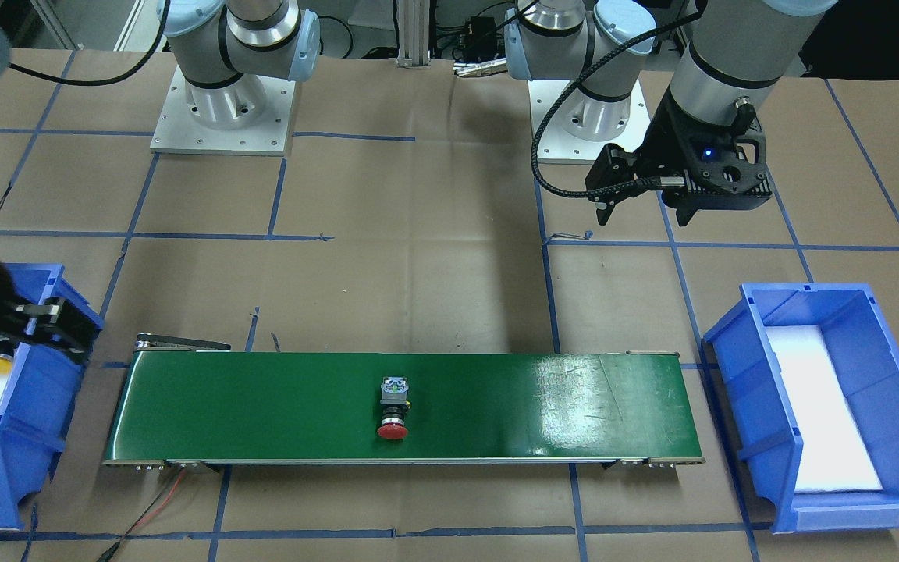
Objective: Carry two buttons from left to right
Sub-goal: 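Release the yellow button in the bin and raise the right gripper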
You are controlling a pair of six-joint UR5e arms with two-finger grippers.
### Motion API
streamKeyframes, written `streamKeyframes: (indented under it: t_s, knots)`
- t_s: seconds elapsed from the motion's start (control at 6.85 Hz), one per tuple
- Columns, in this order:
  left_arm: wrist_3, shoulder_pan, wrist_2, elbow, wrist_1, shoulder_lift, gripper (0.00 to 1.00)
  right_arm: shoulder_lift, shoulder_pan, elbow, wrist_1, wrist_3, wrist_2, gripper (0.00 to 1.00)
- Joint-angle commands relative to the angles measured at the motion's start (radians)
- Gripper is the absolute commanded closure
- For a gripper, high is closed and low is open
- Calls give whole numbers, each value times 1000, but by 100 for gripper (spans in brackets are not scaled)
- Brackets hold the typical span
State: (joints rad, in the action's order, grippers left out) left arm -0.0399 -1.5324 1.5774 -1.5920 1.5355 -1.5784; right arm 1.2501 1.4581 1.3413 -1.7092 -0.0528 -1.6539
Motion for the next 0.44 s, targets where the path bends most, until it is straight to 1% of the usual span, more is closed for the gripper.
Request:
streamKeyframes:
  t_s: [0.0, 0.15, 0.29]
  knots:
    - [0, 0, 1, 1, 0, 0, 0, -4, 219, -1, -35, 234, 3, 1]
    - [0, 0, 1, 1, 0, 0, 0, -26, 302, 12, -102, 240, 12, 1]
    - [0, 0, 1, 1, 0, 0, 0, -47, 330, 41, -148, 238, 55, 1]
